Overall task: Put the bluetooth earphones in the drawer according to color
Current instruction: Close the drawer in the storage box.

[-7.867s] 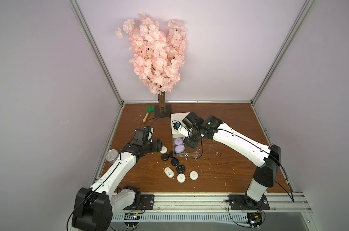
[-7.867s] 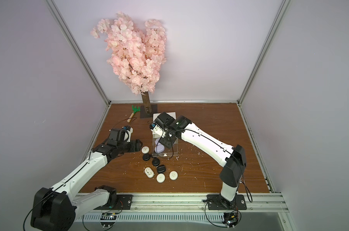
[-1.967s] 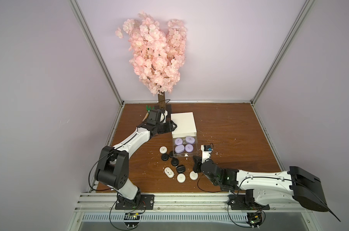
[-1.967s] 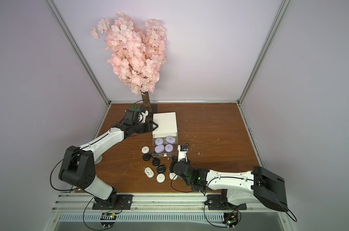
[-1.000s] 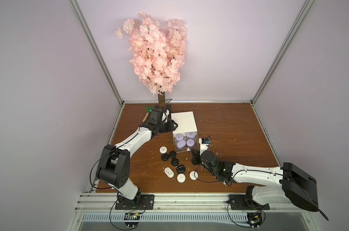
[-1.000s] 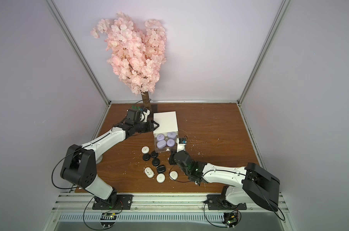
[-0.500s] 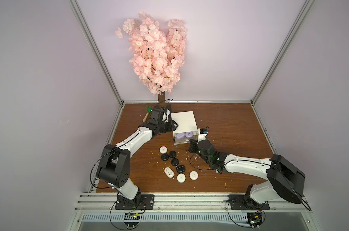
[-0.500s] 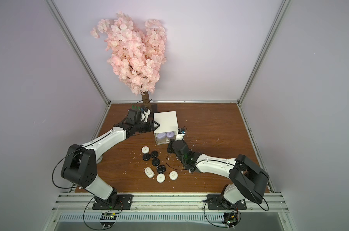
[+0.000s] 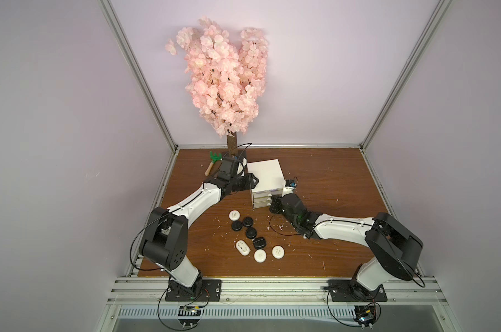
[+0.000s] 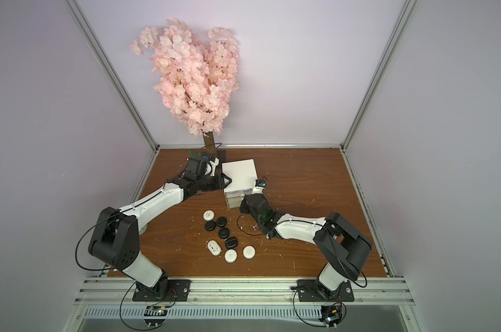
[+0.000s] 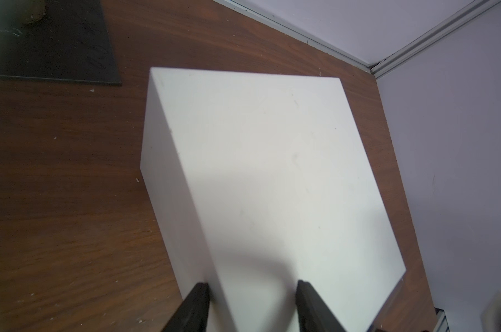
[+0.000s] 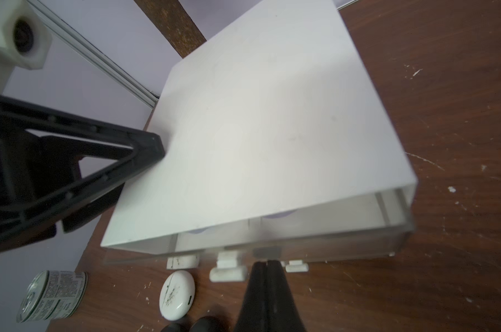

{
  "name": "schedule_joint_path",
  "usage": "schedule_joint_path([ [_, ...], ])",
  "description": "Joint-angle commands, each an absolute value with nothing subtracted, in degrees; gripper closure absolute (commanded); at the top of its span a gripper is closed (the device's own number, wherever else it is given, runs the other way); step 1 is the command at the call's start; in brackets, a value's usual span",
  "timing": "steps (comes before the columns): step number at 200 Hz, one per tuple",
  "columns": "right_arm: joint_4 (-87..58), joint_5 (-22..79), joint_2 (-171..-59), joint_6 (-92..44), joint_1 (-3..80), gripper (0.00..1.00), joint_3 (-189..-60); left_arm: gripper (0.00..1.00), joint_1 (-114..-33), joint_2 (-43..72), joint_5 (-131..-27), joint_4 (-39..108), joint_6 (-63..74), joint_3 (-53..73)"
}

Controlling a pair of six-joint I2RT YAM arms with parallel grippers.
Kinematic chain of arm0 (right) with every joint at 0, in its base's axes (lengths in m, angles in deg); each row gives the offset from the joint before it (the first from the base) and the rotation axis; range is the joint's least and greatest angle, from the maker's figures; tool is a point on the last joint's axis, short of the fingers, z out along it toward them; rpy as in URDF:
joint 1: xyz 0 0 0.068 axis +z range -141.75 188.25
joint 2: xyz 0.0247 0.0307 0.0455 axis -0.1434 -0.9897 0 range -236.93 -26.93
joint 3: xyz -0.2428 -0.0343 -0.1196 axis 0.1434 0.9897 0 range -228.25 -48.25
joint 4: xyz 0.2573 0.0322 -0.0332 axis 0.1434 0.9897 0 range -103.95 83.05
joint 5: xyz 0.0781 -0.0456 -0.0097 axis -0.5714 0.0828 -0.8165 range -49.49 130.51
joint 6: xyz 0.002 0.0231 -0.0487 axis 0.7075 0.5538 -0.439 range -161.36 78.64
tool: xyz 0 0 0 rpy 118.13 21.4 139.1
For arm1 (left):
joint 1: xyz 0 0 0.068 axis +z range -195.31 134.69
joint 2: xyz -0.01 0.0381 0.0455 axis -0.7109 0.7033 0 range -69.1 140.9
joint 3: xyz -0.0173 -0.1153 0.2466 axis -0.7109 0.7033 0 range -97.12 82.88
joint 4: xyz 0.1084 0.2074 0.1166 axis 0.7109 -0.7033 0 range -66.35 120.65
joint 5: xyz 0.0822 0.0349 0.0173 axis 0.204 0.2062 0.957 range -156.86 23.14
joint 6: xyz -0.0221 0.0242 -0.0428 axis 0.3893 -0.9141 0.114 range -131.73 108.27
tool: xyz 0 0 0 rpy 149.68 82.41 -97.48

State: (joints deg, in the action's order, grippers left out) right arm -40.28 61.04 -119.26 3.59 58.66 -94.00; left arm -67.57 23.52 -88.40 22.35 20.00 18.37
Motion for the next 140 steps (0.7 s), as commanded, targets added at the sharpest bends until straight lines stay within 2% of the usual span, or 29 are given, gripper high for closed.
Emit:
schedule_joint_path([
  [1, -43.8, 60.4, -119.3, 2.6, 57.9, 1.0, -97.1, 0.48, -69.6, 24.4, -89.7, 19.8, 19.5, 18.5],
  [45, -44.5, 58.9, -120.7, 3.3, 56.9, 1.0, -98.0, 0.48, -69.6, 24.1, -89.2, 19.1, 19.2, 18.5],
  [80, -46.3, 57.3, -115.7, 8.6, 56.9, 1.0, -92.5, 0.48, -69.6, 24.1, -88.9, 18.5, 18.9, 18.4],
  [86, -47.0, 56.8, -114.5, 10.3, 57.1, 0.96, -90.8, 0.48, -69.7, 24.2, -89.0, 18.3, 18.7, 18.2],
  [103, -48.1, 55.2, -111.1, 16.9, 57.8, 0.92, -86.3, 0.47, -69.7, 24.3, -88.9, 18.4, 18.8, 18.3],
  [122, -53.4, 52.3, -109.5, 26.7, 58.3, 0.78, -80.2, 0.47, -69.7, 24.3, -88.8, 18.7, 18.8, 18.4],
  [140, -64.1, 49.8, -111.6, 36.4, 58.5, 0.66, -74.3, 0.47, -69.6, 24.3, -88.8, 18.7, 18.9, 18.3],
])
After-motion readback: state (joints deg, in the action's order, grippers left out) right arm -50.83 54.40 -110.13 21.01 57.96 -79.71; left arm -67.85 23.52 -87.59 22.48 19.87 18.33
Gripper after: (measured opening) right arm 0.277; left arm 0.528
